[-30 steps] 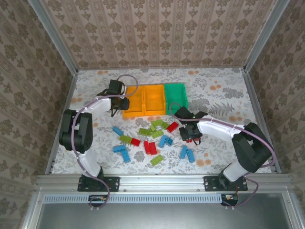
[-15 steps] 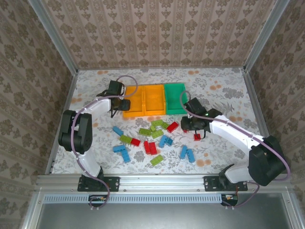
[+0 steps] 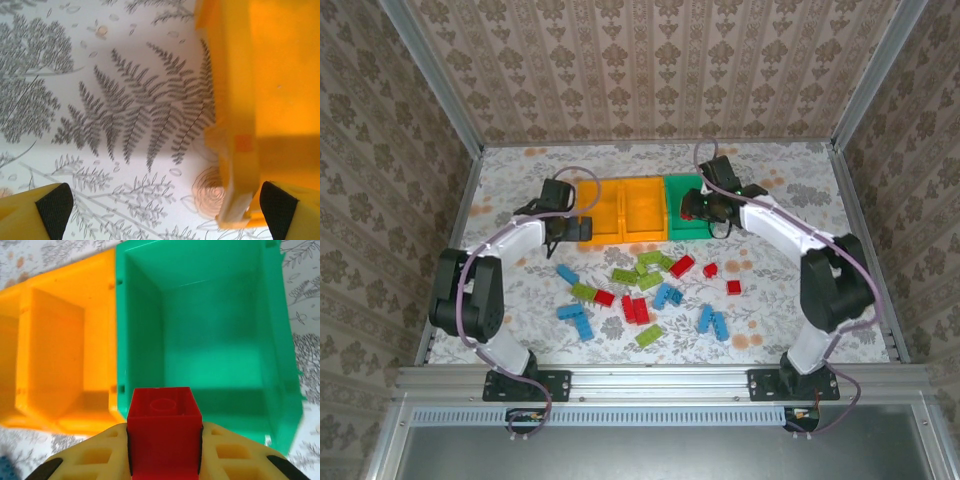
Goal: Sort the legos into containers by color
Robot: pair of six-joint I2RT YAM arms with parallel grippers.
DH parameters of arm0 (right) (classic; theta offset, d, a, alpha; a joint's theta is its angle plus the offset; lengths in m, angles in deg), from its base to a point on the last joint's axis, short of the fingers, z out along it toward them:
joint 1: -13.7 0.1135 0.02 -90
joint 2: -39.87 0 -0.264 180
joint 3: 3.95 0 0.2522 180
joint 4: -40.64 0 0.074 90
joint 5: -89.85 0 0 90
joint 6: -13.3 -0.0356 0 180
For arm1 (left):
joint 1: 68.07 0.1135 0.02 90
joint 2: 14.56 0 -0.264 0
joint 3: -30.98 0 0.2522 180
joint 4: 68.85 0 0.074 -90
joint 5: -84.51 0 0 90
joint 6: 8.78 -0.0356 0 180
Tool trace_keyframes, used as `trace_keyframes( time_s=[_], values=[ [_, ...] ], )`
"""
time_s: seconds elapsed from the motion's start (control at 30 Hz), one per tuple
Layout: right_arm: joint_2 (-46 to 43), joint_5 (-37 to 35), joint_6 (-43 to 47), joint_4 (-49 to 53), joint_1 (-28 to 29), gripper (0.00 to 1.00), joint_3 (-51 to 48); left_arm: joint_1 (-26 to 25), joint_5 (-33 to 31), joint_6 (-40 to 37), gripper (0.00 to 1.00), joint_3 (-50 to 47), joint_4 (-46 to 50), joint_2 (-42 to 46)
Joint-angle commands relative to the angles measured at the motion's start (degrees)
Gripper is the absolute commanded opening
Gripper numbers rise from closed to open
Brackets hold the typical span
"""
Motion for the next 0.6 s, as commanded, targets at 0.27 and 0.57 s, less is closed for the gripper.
trace_keyframes(
  time_s=[0.27, 0.57],
  values=[
    [11.7, -8.2, -0.4, 6.4, -0.2, 0.33, 10.1, 1.8, -3.6, 9.7, 1.00, -5.3, 11.1, 7.0],
    [13.4, -9.3, 0.2, 7.6, -0.2, 0.43, 10.8, 2.6, 10.2, 18.5, 0.98, -10.3, 12.6, 8.3]
  ],
)
